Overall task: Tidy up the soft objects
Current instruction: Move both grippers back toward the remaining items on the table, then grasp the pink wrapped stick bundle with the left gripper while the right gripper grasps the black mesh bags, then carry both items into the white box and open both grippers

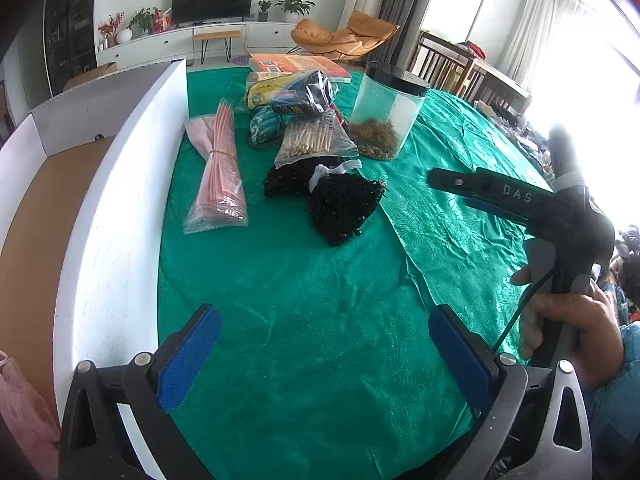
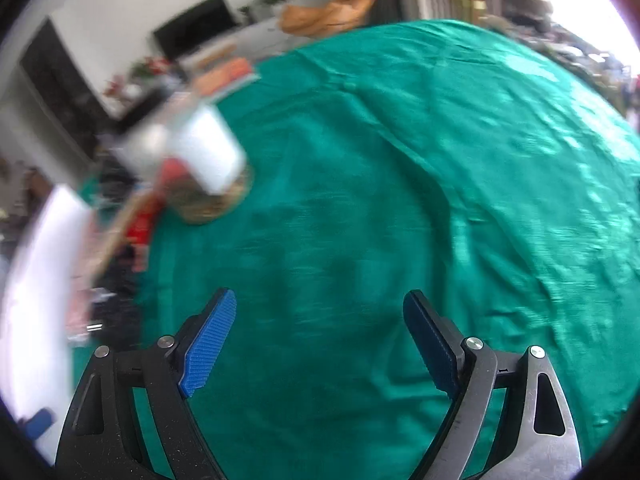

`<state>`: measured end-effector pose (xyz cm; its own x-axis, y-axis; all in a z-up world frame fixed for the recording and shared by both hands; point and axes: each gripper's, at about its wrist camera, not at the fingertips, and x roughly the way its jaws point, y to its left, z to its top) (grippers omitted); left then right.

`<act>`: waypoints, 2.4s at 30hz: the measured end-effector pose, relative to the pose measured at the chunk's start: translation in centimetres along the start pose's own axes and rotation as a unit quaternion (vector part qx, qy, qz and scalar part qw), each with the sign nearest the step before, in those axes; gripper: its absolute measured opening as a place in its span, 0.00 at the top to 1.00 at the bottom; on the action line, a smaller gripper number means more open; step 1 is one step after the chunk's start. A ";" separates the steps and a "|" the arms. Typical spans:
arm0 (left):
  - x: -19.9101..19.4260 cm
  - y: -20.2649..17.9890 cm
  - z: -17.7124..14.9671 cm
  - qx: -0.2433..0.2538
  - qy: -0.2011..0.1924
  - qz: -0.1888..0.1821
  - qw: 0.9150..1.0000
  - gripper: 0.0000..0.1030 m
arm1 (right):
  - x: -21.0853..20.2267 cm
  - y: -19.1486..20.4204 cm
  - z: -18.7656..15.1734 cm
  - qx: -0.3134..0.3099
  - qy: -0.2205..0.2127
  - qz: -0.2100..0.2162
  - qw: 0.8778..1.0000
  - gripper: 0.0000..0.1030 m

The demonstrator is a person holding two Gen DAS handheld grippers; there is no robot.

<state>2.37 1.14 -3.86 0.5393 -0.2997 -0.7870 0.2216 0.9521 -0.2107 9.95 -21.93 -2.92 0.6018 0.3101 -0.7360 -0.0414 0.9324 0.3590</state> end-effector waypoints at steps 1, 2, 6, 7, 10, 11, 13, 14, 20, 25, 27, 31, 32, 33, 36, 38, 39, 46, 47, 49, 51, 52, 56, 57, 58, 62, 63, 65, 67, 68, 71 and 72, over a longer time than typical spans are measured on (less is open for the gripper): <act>-0.1 0.0 0.0 -0.001 -0.001 0.000 1.000 0.00 | 0.1 2.6 -0.1 -0.045 0.007 0.028 0.999 0.15; -0.1 -0.1 0.1 0.000 -0.001 0.002 1.000 0.00 | 0.6 5.3 -0.2 -0.091 0.020 0.049 0.994 0.15; -0.4 -0.4 0.0 0.004 0.004 0.007 1.000 0.00 | 5.5 11.9 -1.0 -0.213 0.080 0.026 0.973 0.18; -0.5 -0.5 -0.1 0.005 0.004 0.007 1.000 0.00 | 6.8 12.0 -1.0 -0.214 0.092 0.016 0.973 0.18; -0.6 -0.6 -0.3 0.011 0.009 0.008 1.000 0.00 | 7.3 10.2 -0.9 -0.173 0.098 0.030 0.980 0.64; -0.4 -0.7 -0.2 0.012 0.010 0.010 1.000 0.00 | 6.4 9.1 -1.0 -0.155 0.091 0.030 0.983 0.65; 0.3 -1.1 0.4 0.010 0.011 0.005 1.000 0.00 | 3.5 6.3 -1.5 -0.116 0.055 0.019 0.992 0.66; 0.8 -1.3 1.1 0.011 0.007 0.005 1.000 0.00 | 1.9 4.7 -2.1 -0.095 0.033 -0.003 0.995 0.66; 6.2 -0.7 8.8 -0.015 -0.053 0.106 0.993 0.00 | -3.1 -1.8 -4.7 0.009 -0.041 -0.023 0.999 0.66; 11.6 3.9 13.1 -0.065 -0.037 0.182 0.980 0.01 | -3.6 -0.4 -4.2 -0.021 -0.067 -0.006 0.998 0.65; 12.9 5.1 13.5 -0.070 -0.026 0.191 0.979 0.01 | -3.4 0.4 -4.4 -0.038 -0.068 -0.004 0.997 0.65; 14.0 7.0 13.3 -0.096 -0.006 0.164 0.982 0.01 | -3.8 0.7 -4.5 -0.046 -0.082 -0.011 0.996 0.65; 14.3 7.4 12.9 -0.112 0.002 0.148 0.983 0.01 | -3.7 0.5 -4.5 -0.041 -0.083 -0.015 0.996 0.65; 14.4 8.2 12.4 -0.136 0.007 0.125 0.983 0.01 | -3.7 0.0 -4.4 -0.034 -0.082 -0.017 0.996 0.65; 13.8 8.9 11.5 -0.156 -0.007 0.119 0.981 0.27 | -3.6 -1.0 -4.1 -0.011 -0.081 -0.019 0.997 0.65; 13.2 9.2 11.0 -0.156 -0.002 0.130 0.979 0.76 | -3.3 -1.6 -4.0 0.003 -0.075 -0.026 0.997 0.62; 12.8 9.4 10.6 -0.164 0.004 0.117 0.980 0.76 | -3.1 -2.1 -4.0 0.013 -0.068 -0.031 0.997 0.57; 7.8 6.2 5.6 -0.134 0.023 0.071 0.988 0.77 | -2.8 -5.0 -3.5 0.069 0.044 0.011 0.997 0.30; 7.2 5.5 5.1 -0.122 0.022 0.069 0.990 0.77 | -3.4 -4.5 -3.1 0.041 0.047 0.002 0.998 0.30; 6.3 4.6 4.2 -0.108 0.023 0.060 0.992 0.77 | -4.4 -2.7 -2.0 -0.044 0.041 -0.040 0.997 0.30; 5.1 3.9 3.5 -0.104 0.021 0.044 0.993 0.77 | -4.1 -0.1 -1.0 -0.143 0.041 -0.071 0.986 0.24; 4.6 3.6 3.7 -0.103 0.019 0.037 0.994 0.77 | -3.2 1.1 -0.7 -0.184 0.057 -0.062 0.979 0.23; 0.2 3.5 3.4 -0.107 -0.006 -0.005 0.994 0.77 | 2.8 2.3 -1.0 -0.248 0.140 -0.091 0.954 0.30; -1.2 3.7 3.5 -0.108 -0.016 -0.013 0.994 0.77 | 2.9 2.2 -1.0 -0.244 0.138 -0.112 0.953 0.49; -3.0 4.1 3.3 -0.108 -0.028 -0.019 0.994 0.77 | 2.3 1.9 -0.6 -0.223 0.131 -0.111 0.960 0.56; -9.7 7.4 3.5 -0.114 -0.079 -0.002 0.990 0.77 | -2.9 4.5 1.0 -0.147 0.090 -0.017 0.985 0.60; -11.4 8.7 3.4 -0.117 -0.090 0.016 0.989 0.77 | -4.2 6.4 1.4 -0.142 0.082 0.019 0.986 0.60; -14.4 11.5 3.0 -0.129 -0.111 0.059 0.984 0.77 | -6.2 10.9 1.9 -0.132 0.077 0.108 0.982 0.60; -17.0 14.5 2.0 -0.145 -0.122 0.113 0.975 0.76 | -7.2 16.4 1.9 -0.138 0.084 0.195 0.967 0.60; -17.9 15.9 1.4 -0.151 -0.120 0.144 0.971 0.73 | -7.3 19.2 1.6 -0.143 0.090 0.232 0.958 0.60; -19.2 19.5 -1.1 -0.178 -0.110 0.266 0.941 0.25 | -6.5 26.5 0.1 -0.153 0.109 0.308 0.933 0.50; -19.3 20.3 -1.9 -0.187 -0.107 0.289 0.933 0.00 | -5.9 28.2 -0.5 -0.157 0.120 0.319 0.927 0.28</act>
<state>-5.07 26.38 5.96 0.6390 0.3035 -0.7068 -0.4335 0.9011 -0.0049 4.81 2.58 11.26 0.1828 0.8139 -0.5515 -0.5801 0.5422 0.6079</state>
